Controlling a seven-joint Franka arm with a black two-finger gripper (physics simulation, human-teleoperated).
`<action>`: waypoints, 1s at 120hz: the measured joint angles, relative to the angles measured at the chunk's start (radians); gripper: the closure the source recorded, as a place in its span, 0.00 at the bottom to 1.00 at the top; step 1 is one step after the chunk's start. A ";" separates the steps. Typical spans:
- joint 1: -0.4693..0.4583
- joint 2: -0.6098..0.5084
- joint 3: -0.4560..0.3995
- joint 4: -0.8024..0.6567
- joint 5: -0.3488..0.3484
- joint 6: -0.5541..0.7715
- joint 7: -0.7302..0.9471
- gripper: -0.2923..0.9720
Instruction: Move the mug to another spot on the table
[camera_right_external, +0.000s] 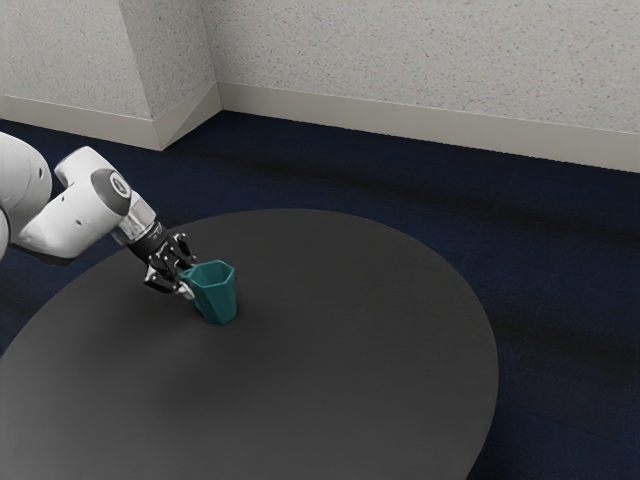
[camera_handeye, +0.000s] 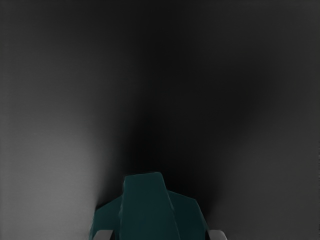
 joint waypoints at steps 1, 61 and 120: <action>0.000 0.000 0.000 0.000 0.000 0.000 0.000 0.64; 0.006 -0.028 -0.001 -0.021 -0.002 -0.012 0.004 0.71; -0.012 -0.119 0.000 -0.123 -0.129 -0.100 0.060 0.77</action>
